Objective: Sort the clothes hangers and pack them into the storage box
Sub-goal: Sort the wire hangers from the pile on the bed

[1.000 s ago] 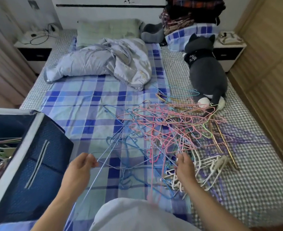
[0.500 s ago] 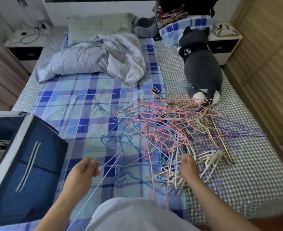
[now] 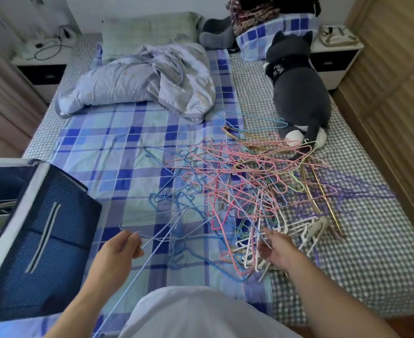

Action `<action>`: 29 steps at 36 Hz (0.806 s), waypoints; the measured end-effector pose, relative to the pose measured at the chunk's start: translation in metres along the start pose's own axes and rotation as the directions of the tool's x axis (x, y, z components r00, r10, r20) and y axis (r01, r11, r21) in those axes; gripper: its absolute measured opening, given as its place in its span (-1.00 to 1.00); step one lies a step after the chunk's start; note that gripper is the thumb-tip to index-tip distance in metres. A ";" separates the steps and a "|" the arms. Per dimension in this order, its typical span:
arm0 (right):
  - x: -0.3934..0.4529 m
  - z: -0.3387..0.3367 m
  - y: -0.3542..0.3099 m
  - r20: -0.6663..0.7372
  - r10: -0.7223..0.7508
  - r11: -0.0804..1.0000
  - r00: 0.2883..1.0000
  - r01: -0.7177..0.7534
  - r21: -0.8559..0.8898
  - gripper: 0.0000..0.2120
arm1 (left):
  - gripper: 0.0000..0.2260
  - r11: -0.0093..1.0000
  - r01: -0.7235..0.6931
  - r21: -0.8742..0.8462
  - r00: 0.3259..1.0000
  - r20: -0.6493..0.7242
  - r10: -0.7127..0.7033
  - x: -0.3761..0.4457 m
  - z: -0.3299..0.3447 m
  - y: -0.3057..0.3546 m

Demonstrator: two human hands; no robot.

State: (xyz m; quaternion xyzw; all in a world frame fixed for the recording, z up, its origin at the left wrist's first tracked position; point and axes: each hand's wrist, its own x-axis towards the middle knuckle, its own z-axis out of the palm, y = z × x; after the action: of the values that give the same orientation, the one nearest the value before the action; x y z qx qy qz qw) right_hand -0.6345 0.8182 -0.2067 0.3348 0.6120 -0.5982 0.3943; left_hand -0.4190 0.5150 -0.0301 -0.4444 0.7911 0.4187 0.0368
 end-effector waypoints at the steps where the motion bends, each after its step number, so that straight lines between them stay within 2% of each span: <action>1: 0.001 0.001 0.001 0.003 0.011 1.000 1.000 -0.011 0.013 -0.90 | -0.72 1.000 0.003 0.000 1.000 0.006 -0.003 0.000 0.001 0.000; 5: 0.021 -0.006 0.008 -0.109 -0.004 0.985 0.994 -0.015 -0.174 -0.81 | -0.73 1.000 0.008 0.009 1.000 0.017 -0.008 0.000 0.003 0.001; 9: 0.033 -0.011 0.002 -0.066 0.016 0.960 0.998 -0.034 -0.278 -0.81 | -0.71 1.000 0.002 0.009 1.000 0.010 -0.003 0.001 -0.001 0.002; 12: 0.052 -0.009 -0.010 -0.053 -0.006 0.951 0.999 -0.010 -0.308 -0.80 | -0.70 0.998 0.018 0.057 1.000 0.011 -0.018 0.002 -0.004 -0.001; 16: 0.070 -0.003 -0.023 -0.125 -0.088 0.932 0.988 0.037 -0.360 -0.77 | -0.70 0.992 0.054 0.117 0.999 -0.001 -0.054 -0.001 -0.004 0.000; 23: 0.086 -0.002 -0.041 -0.164 -0.163 0.931 0.973 0.096 -0.353 -0.92 | -0.70 0.986 0.122 0.113 0.992 -0.035 -0.118 -0.007 0.013 -0.002; 26: 0.087 0.006 -0.045 -0.156 -0.228 0.922 0.961 0.162 -0.351 -0.79 | -0.69 0.982 0.152 0.114 0.988 -0.047 -0.147 -0.009 0.020 -0.005; 29: 0.090 0.013 -0.045 -0.211 -0.258 0.933 0.943 0.187 -0.307 -0.58 | -0.70 0.982 0.167 0.090 0.985 -0.049 -0.163 -0.010 0.028 -0.005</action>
State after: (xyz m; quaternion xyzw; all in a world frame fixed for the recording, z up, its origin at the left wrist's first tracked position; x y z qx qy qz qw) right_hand -0.7154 0.7966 -0.2648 0.2751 0.7698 -0.4990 0.2875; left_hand -0.4179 0.5402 -0.0469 -0.5149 0.7708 0.3675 0.0757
